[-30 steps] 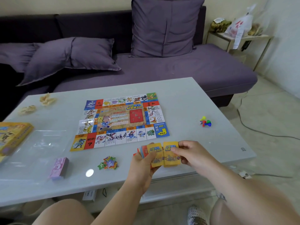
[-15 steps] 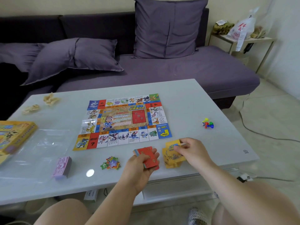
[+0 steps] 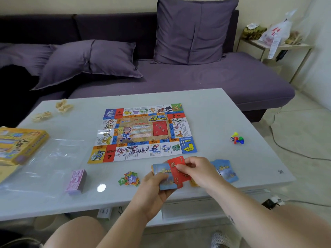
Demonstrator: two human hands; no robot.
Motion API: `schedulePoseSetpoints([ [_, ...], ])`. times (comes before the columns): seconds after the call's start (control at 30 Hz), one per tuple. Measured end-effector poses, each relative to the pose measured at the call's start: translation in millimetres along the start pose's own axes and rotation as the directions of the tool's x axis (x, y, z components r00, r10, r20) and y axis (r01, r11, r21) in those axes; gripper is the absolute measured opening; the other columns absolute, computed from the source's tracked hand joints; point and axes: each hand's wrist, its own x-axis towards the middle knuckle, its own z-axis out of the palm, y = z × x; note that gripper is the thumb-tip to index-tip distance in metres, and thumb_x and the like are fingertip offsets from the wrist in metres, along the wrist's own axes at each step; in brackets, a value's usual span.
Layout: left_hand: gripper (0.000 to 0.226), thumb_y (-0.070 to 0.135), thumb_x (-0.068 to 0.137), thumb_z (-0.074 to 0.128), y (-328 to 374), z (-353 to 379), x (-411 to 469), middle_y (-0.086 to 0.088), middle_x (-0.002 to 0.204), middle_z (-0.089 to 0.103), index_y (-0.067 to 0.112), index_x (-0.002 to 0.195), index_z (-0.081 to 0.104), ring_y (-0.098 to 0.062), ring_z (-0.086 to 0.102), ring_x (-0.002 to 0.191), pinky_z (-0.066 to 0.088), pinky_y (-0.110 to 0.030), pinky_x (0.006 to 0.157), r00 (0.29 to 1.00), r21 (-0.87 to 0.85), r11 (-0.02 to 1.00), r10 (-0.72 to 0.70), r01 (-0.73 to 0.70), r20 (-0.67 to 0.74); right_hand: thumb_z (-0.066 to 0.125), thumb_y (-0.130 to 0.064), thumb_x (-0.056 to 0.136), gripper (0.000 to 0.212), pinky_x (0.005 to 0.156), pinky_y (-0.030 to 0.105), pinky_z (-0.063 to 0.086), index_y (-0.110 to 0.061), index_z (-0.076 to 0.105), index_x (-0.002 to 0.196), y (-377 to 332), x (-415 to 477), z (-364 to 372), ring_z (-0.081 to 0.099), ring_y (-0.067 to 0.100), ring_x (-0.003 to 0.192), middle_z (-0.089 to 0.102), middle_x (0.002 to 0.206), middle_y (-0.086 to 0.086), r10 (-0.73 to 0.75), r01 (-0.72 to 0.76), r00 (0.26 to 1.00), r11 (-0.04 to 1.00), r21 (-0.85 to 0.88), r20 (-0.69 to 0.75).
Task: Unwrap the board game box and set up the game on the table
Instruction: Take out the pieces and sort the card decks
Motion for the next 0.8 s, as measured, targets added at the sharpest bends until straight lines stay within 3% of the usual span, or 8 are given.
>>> schedulePoseSetpoints([
  [0.07,0.018,-0.004,0.094,0.041,5.0,-9.1,-3.3,-0.016,0.090,0.072,0.002,0.102,0.056,-0.024,0.069,0.080,0.060,-0.033,0.066,0.998,0.022,0.999,0.043,-0.042,-0.047,0.066,-0.021,0.087,0.013,0.056,0.006,0.045,-0.014,0.068,0.098,1.2,3.2,7.7,0.064,0.004,0.073,0.070,0.088,0.000,0.014,-0.012,0.998,0.999,0.046,-0.055],
  [0.13,0.017,-0.004,0.094,0.042,8.9,-20.4,-4.5,-0.015,0.099,0.069,0.006,0.101,0.055,-0.025,0.067,0.088,0.059,-0.034,0.069,0.990,0.031,0.997,0.077,-0.074,-0.120,0.068,-0.023,0.085,0.026,0.062,0.013,0.050,-0.014,0.065,0.110,0.5,6.2,17.4,0.065,0.008,0.075,0.069,0.087,-0.001,0.021,-0.020,0.996,1.000,0.015,-0.085],
  [0.27,0.016,-0.007,0.091,0.048,16.2,-32.5,-5.5,-0.016,0.097,0.069,0.006,0.098,0.054,-0.026,0.068,0.085,0.059,-0.035,0.068,0.973,0.062,0.993,0.112,-0.101,-0.203,0.067,-0.037,0.084,0.052,0.083,0.022,0.041,-0.018,0.052,0.130,-0.3,6.2,31.1,0.056,0.011,0.101,0.061,0.106,-0.006,-0.046,-0.005,0.980,0.966,-0.259,-0.191],
  [0.33,0.013,-0.007,0.087,0.055,16.4,-32.7,-5.1,-0.015,0.086,0.070,0.004,0.096,0.055,-0.024,0.070,0.074,0.059,-0.032,0.063,0.972,0.084,0.992,0.111,-0.095,-0.205,0.064,-0.041,0.085,0.045,0.085,0.022,0.042,-0.021,0.055,0.124,-5.8,-0.5,33.2,0.055,0.009,0.101,0.059,0.107,-0.009,-0.111,0.059,0.975,0.963,-0.261,-0.190],
  [0.4,0.012,-0.005,0.086,0.058,14.2,-28.4,-5.0,-0.012,0.076,0.072,0.001,0.096,0.057,-0.022,0.070,0.068,0.059,-0.030,0.060,0.981,0.109,0.991,0.099,-0.081,-0.169,0.066,-0.042,0.083,0.029,0.074,0.015,0.043,-0.024,0.062,0.105,-11.2,-6.7,34.6,0.058,0.004,0.090,0.062,0.094,-0.013,-0.105,0.089,0.990,0.981,-0.171,-0.091],
  [0.5,0.015,-0.001,0.090,0.052,11.1,-20.4,-6.0,-0.014,0.083,0.073,-0.001,0.104,0.058,-0.024,0.071,0.074,0.059,-0.030,0.062,0.995,0.052,0.996,0.075,-0.072,-0.072,0.069,-0.036,0.083,0.015,0.058,0.006,0.041,-0.022,0.067,0.085,-12.4,-9.1,32.7,0.061,-0.002,0.074,0.067,0.082,-0.012,-0.060,0.062,0.998,0.996,-0.065,0.035],
  [0.63,0.019,-0.003,0.095,0.040,9.5,-12.2,-10.1,-0.018,0.086,0.073,-0.002,0.105,0.056,-0.029,0.072,0.074,0.057,-0.030,0.056,0.997,-0.034,0.997,0.066,-0.065,0.034,0.068,-0.029,0.085,0.012,0.053,0.014,0.040,-0.022,0.069,0.075,-6.7,-11.6,17.0,0.053,-0.003,0.052,0.064,0.062,-0.012,0.033,-0.037,0.998,0.996,0.076,0.050],
  [0.8,0.024,-0.002,0.091,0.050,-1.5,3.7,-0.8,-0.016,0.100,0.071,0.005,0.114,0.055,-0.034,0.069,0.089,0.058,-0.045,0.077,0.993,0.097,0.988,0.117,-0.118,0.011,0.063,-0.029,0.089,0.024,0.054,0.023,0.041,-0.010,0.069,0.076,0.2,-19.1,0.6,0.048,0.009,0.052,0.055,0.054,-0.006,0.032,-0.033,0.999,0.997,0.067,0.018],
])
